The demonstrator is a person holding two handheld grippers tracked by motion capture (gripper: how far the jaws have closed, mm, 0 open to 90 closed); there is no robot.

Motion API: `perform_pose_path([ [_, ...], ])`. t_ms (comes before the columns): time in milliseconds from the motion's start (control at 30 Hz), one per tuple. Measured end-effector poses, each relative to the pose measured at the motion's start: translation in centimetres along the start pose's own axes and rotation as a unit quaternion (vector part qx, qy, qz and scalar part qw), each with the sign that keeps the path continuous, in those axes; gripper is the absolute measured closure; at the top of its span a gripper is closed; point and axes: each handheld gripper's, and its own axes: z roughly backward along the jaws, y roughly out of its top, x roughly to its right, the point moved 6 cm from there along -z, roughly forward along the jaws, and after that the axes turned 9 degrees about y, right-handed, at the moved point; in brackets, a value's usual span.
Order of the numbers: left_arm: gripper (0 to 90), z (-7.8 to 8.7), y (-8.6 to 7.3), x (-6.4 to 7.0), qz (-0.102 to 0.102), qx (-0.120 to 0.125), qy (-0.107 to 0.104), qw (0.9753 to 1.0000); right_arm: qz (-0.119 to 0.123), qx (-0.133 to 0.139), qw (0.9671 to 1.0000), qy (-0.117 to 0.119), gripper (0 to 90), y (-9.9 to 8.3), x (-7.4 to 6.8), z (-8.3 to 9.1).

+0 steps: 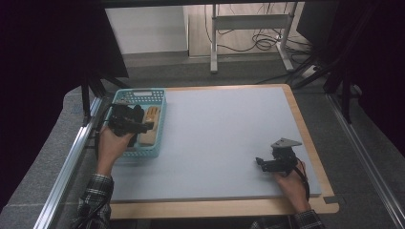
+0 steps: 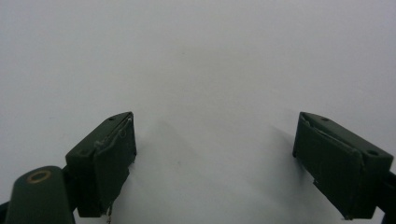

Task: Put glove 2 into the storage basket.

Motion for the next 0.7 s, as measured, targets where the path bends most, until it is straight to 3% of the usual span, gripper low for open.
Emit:
perform_pose_path([
  [700, 0.0, -0.3, -0.1, 4.8, -0.038, 0.017, -0.030, 0.9987, 0.001, 0.001, 1.0000, -0.001, 13.0, 0.0, 0.0, 0.0],
])
